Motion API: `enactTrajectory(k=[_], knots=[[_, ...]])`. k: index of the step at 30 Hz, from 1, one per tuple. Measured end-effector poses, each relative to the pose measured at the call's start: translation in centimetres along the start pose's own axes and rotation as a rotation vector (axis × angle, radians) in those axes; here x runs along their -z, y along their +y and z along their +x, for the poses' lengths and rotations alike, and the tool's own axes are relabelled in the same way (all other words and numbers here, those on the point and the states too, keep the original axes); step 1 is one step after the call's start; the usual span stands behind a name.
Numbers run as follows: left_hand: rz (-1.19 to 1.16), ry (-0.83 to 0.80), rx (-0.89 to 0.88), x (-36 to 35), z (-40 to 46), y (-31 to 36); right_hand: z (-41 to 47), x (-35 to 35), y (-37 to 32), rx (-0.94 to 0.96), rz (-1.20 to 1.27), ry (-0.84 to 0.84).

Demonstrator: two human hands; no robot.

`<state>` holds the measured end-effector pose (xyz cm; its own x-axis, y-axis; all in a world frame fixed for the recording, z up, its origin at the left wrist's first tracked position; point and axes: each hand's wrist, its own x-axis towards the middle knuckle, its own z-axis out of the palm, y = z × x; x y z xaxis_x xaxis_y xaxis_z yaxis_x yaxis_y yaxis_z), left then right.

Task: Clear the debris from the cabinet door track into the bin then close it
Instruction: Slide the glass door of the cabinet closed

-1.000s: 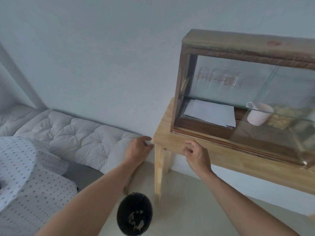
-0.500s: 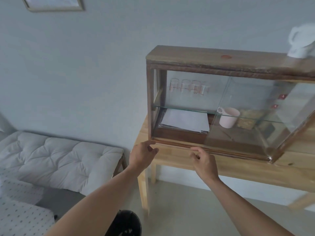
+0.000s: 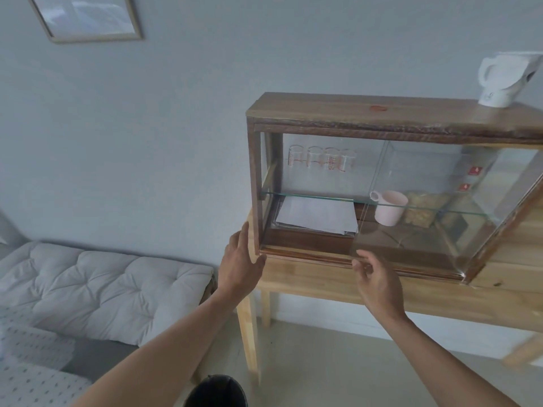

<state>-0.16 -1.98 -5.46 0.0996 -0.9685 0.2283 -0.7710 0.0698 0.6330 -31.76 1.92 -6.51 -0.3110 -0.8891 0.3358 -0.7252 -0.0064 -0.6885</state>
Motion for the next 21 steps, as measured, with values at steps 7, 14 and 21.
enactTrajectory(k=[7,14,21], knots=[[0.097,-0.061,-0.072,0.3,1.9,0.1,1.9,1.6,1.9,0.293,-0.287,0.219],[0.101,-0.075,-0.157,-0.1,2.4,0.0,4.0,3.2,3.0,0.407,-0.468,0.202],[0.074,-0.061,-0.146,-0.9,2.4,0.5,6.2,3.3,4.0,0.42,-0.597,0.22]])
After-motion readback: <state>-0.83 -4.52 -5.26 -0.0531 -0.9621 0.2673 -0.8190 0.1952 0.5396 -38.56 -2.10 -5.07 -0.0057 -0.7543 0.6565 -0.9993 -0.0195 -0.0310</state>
